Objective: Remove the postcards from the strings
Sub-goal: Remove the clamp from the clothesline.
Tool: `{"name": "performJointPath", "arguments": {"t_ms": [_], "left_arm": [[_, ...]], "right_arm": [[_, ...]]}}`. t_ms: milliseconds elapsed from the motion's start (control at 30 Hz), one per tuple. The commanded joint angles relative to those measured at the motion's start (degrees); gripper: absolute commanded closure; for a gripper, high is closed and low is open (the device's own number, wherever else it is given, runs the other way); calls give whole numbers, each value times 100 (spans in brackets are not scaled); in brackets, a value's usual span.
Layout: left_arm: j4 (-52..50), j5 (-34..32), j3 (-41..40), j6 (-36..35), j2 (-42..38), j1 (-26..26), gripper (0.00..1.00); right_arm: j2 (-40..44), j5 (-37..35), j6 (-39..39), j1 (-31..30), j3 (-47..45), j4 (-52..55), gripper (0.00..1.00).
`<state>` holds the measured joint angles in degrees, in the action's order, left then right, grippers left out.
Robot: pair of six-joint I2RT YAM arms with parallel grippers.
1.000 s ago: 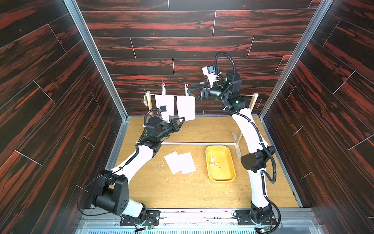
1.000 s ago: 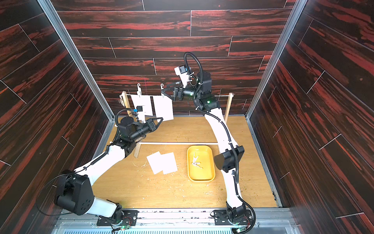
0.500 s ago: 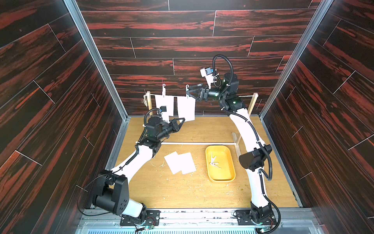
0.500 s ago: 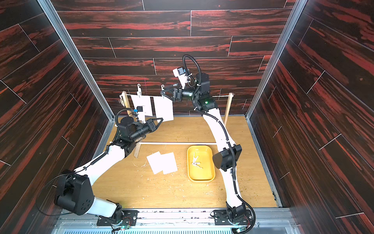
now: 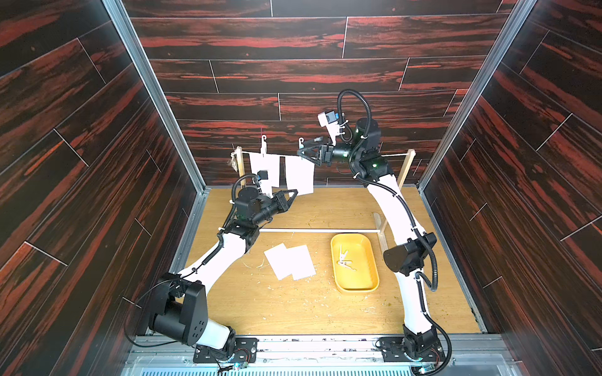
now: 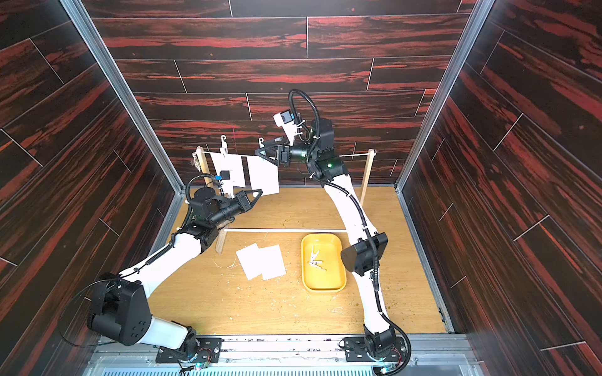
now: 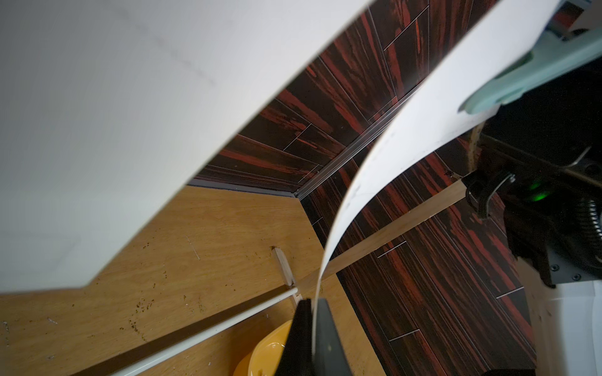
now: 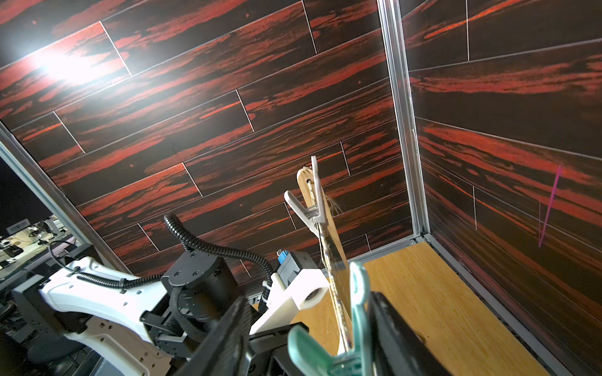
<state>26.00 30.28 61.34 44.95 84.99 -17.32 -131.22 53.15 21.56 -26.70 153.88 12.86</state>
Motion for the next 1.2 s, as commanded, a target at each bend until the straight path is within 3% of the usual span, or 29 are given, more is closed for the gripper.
{"name": "performJointPath", "arguments": {"t_ms": [0, 233, 933, 1167], "left_arm": [[72, 93, 155, 22, -220, 27, 100], [71, 111, 143, 14, -237, 28, 100], [54, 126, 84, 14, -285, 27, 100], [87, 120, 45, 16, -267, 27, 100]], "right_arm": [[-292, -29, -179, -55, 137, 165, 36], [-295, -100, -204, -55, 141, 151, 39], [-273, -208, -151, -54, 134, 83, 63], [-238, -296, -186, -59, 140, 111, 67]]}}
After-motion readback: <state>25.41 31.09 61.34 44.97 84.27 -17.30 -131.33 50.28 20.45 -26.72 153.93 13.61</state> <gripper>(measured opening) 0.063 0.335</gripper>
